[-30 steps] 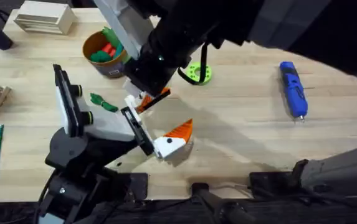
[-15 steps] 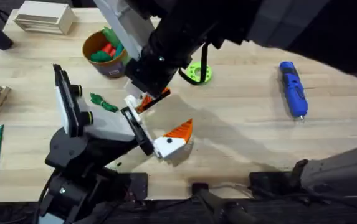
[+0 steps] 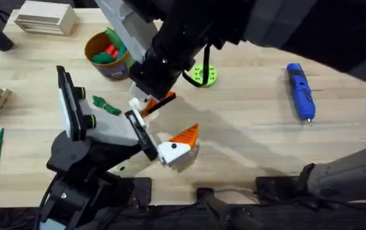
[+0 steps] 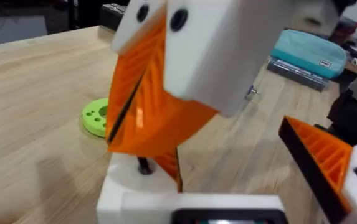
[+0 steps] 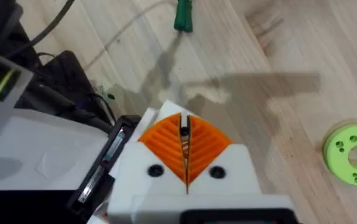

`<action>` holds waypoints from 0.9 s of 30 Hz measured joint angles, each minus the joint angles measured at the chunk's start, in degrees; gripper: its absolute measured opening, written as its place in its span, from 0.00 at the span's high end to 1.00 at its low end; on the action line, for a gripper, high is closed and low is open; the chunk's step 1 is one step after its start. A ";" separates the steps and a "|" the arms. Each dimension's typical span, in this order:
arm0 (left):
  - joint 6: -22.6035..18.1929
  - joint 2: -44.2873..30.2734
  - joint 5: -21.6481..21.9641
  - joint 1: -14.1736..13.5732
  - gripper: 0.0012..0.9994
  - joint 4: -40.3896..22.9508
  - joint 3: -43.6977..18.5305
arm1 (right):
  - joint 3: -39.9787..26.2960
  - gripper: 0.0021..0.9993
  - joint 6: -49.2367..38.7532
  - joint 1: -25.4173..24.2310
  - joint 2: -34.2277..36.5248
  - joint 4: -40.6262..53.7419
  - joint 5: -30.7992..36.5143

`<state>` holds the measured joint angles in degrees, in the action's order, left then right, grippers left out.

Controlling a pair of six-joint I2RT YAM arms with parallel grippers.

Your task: Pick up the gripper from the table and insert it into the empty holder that is missing its gripper. Then pick up a screw, insert it into the mounting hole, and use the screwdriver to tighten it. Finally, clean up the table by picking up the vegetable and placing it into the bucket.

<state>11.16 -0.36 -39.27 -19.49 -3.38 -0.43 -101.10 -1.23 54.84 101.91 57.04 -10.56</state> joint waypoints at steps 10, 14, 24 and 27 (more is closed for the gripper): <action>0.00 0.00 0.00 0.00 0.01 0.00 0.00 | 0.04 1.00 0.21 0.01 0.00 0.00 -0.08; 0.02 -0.01 -0.01 0.00 0.01 -0.02 0.00 | 0.04 1.00 0.38 0.01 0.00 0.15 -0.13; 0.07 0.00 -0.14 0.00 0.01 -0.02 0.00 | 0.07 1.00 0.41 0.00 0.02 0.15 -0.23; 0.16 -0.01 -0.15 0.00 0.01 -0.04 0.00 | 0.07 1.00 0.43 0.01 0.48 -0.32 -0.27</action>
<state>11.32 -0.37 -39.42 -19.49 -3.42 -0.43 -101.03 -0.80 54.85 102.38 56.72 -10.83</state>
